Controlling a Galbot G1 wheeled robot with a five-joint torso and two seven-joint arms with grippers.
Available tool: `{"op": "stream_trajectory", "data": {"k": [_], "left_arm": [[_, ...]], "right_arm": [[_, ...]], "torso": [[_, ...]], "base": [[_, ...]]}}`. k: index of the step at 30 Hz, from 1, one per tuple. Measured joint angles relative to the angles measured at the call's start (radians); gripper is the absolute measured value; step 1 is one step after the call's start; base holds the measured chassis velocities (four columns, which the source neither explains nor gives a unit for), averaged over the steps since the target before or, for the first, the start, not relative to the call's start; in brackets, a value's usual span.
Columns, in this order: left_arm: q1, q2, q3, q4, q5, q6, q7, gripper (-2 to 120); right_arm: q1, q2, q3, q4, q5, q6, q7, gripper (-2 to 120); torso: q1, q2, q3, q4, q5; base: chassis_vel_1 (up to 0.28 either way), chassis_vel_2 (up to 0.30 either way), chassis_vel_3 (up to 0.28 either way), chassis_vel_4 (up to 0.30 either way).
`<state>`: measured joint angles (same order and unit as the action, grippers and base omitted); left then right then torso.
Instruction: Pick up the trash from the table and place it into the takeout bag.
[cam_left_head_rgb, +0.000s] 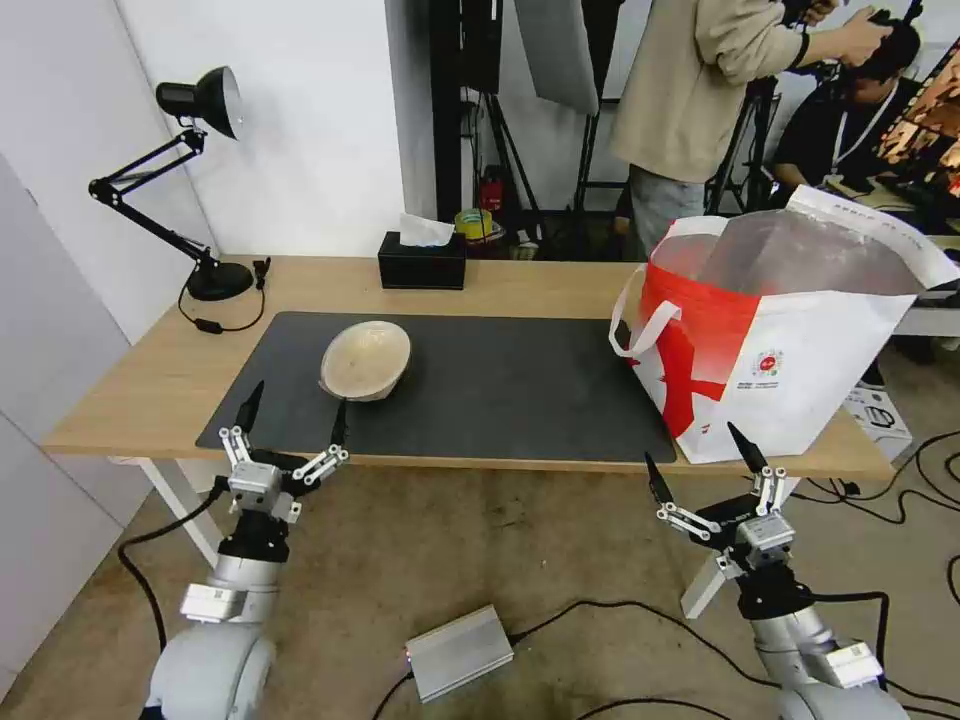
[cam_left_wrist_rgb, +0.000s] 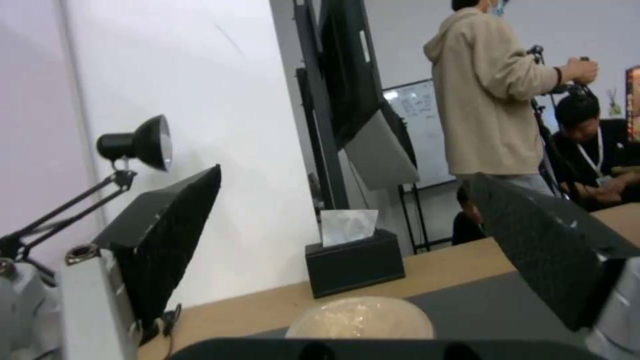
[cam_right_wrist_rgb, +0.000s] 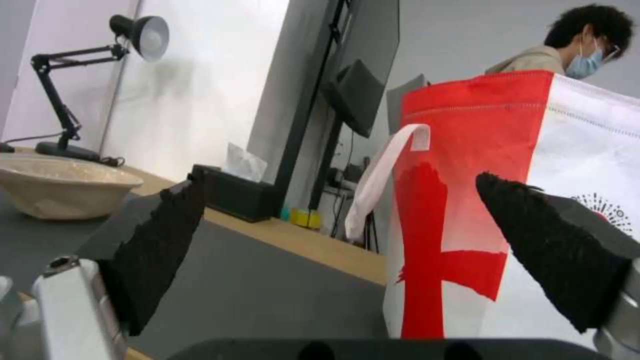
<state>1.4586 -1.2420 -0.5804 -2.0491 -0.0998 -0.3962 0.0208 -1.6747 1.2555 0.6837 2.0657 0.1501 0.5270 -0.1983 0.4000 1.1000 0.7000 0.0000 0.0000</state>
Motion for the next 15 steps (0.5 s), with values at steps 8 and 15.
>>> {"op": "stream_trajectory", "data": {"k": [8, 15], "left_arm": [[-0.099, 0.094, 0.034, 0.057, -0.018, 0.029, 0.032, 100], [-0.198, 0.153, 0.108, 0.116, -0.027, 0.046, 0.084, 100]], "right_arm": [[0.0, 0.0, 0.0, 0.0, 0.0, 0.0, 0.0, 100], [0.0, 0.0, 0.0, 0.0, 0.0, 0.0, 0.0, 100]], "torso": [[0.0, 0.0, 0.0, -0.0001, 0.0001], [0.0, 0.0, 0.0, -0.0001, 0.0]], "base": [[0.0, 0.0, 0.0, 0.0], [0.0, 0.0, 0.0, 0.0]]}}
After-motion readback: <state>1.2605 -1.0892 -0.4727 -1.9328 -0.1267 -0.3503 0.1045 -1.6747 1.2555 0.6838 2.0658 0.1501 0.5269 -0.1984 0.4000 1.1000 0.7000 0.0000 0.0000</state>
